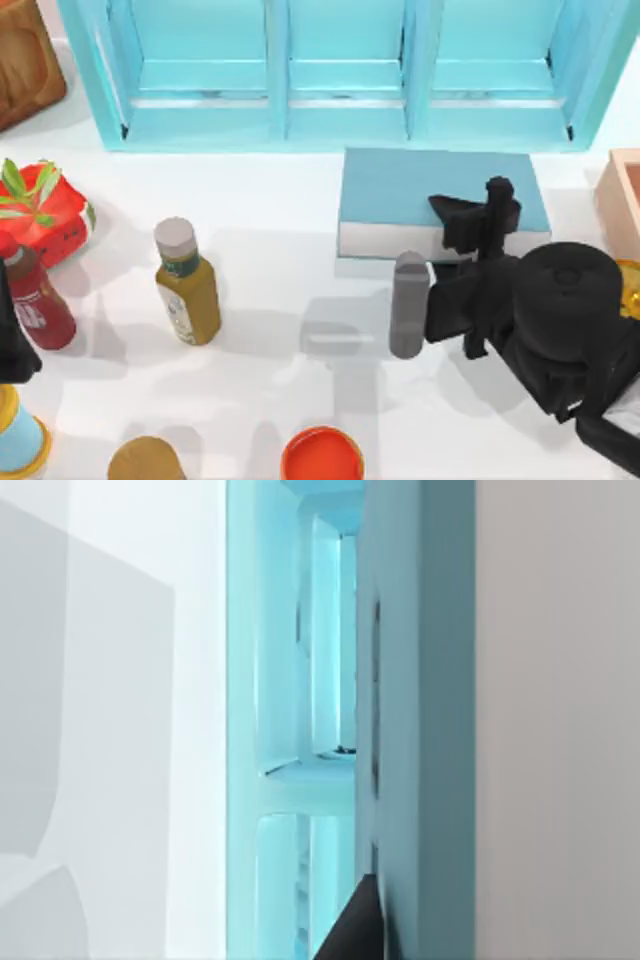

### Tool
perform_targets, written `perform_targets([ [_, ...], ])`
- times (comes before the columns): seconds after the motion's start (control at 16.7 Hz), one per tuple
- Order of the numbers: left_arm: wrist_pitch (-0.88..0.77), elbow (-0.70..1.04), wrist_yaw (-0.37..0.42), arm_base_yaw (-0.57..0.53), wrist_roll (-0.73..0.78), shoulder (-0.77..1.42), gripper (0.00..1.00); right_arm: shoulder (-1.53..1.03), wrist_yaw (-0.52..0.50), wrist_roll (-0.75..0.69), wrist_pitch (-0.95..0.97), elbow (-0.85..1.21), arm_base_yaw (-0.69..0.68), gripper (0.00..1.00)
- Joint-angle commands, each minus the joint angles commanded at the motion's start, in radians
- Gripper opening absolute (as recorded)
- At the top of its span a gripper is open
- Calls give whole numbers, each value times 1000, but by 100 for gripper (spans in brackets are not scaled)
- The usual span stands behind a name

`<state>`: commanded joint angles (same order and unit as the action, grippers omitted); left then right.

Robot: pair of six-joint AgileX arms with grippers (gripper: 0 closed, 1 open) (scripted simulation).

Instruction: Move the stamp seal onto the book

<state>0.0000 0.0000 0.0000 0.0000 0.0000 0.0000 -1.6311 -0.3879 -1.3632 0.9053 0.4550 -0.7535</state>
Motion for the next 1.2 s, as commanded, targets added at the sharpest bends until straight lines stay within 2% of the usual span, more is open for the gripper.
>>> perform_targets([
  [0.24,0,0,0,0,0,0,100,-20,1,4,14,-3,2,0],
  [0.66,0,0,0,0,0,0,100,-159,-1,4,180,-30,3,0],
  [0.9,0,0,0,0,0,0,100,-163,-1,4,185,-31,3,0],
  [1.2,0,0,0,0,0,0,100,-163,-1,4,185,-31,3,38],
])
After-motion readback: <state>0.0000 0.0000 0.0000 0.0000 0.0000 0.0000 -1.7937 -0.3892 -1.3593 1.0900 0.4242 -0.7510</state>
